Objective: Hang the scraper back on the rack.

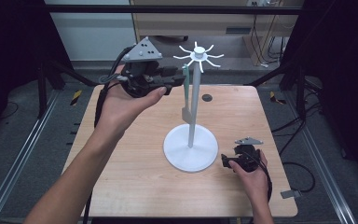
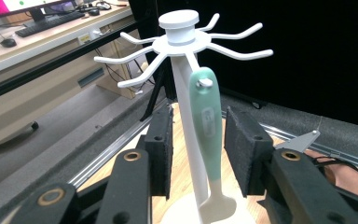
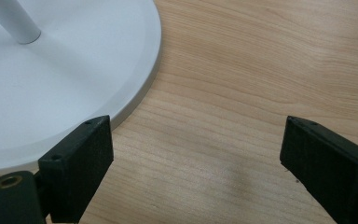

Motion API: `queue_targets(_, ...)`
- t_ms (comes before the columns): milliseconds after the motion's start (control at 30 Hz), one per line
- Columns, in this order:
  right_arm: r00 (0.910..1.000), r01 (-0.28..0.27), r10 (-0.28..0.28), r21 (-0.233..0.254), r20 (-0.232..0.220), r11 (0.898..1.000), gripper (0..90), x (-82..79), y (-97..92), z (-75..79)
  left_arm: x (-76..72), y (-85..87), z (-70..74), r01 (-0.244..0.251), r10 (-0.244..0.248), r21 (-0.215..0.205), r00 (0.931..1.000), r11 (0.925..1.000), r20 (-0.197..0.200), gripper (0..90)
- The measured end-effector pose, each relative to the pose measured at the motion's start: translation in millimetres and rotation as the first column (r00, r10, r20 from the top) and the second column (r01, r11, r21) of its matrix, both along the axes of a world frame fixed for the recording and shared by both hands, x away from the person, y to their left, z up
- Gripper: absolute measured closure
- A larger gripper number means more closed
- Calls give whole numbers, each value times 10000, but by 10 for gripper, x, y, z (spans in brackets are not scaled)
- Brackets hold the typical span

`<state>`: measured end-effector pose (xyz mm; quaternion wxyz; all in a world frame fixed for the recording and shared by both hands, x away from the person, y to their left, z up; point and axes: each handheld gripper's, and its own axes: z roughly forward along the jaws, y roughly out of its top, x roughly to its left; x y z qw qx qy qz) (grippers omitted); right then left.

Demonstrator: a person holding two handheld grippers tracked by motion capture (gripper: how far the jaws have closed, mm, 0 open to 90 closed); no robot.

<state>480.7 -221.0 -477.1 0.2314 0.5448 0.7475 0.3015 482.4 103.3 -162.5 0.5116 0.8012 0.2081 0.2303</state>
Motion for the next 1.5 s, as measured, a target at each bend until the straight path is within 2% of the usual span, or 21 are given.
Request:
queue_targets(167, 10000, -8, 8, -24, 27, 10000, 98, 3, 7, -1, -43, 70, -38, -56, 55, 150, 10000, 9999, 45, 588)
queue_targets(333, 10000, 25, -24, -21, 43, 10000, 98, -1, 5, 2, -95, 171, -113, -197, 193, 304, 9997, 9993, 135, 518)
queue_targets(367, 10000, 49, -49, 2, 51, 10000, 98, -1, 3, 3, -107, 190, -134, -233, 228, 326, 9996, 9992, 148, 469)
queue_targets(400, 10000, 49, -49, 2, 51, 10000, 98, -1, 3, 3, -120, 208, -155, -283, 278, 347, 9995, 9990, 149, 469)
queue_targets(600, 10000, 27, -27, -34, 69, 10000, 98, -7, 4, 4, -181, 298, -294, -330, 328, 443, 9994, 9985, 72, 281)
queue_targets(667, 10000, 22, -21, -39, 75, 10000, 98, -7, 5, 5, -211, 325, -343, -325, 322, 377, 9994, 9988, 86, 258)
queue_targets(867, 9999, 88, -88, 18, 55, 10000, 98, 1, 6, 1, -295, 381, -547, -318, 315, 310, 9994, 9990, 124, 179)
queue_targets(967, 9999, 100, -100, -55, 90, 9999, 98, -9, -2, 4, -342, 408, -722, -253, 248, 495, 9997, 9985, 88, 158)
queue_targets(1000, 9999, 100, -100, -55, 90, 9999, 98, -9, -2, 4, -342, 408, -722, -253, 248, 495, 9997, 9985, 88, 153)
queue_targets(1233, 9999, 104, -104, -68, 91, 9999, 97, -16, -6, 4, -407, 444, -975, -311, 302, 770, 9995, 9965, 134, 113)
queue_targets(1267, 9999, 125, -125, -75, 77, 9999, 97, -15, -9, 3, -427, 452, -1071, -256, 253, 808, 9997, 9964, 41, 107)
queue_targets(1300, 9999, 125, -125, -75, 77, 9999, 97, -15, -9, 3, -427, 452, -1071, -256, 253, 808, 9997, 9964, 41, 100)
queue_targets(1400, 9999, 132, -132, -54, 70, 9999, 96, -12, -13, 1, -452, 460, -1204, -237, 221, 1169, 9996, 9929, 157, 85)
queue_targets(1500, 9999, 118, -118, -63, 46, 9999, 94, -13, -8, 1, -474, 463, -1355, -24, 29, 1108, 10000, 9938, -43, 75)
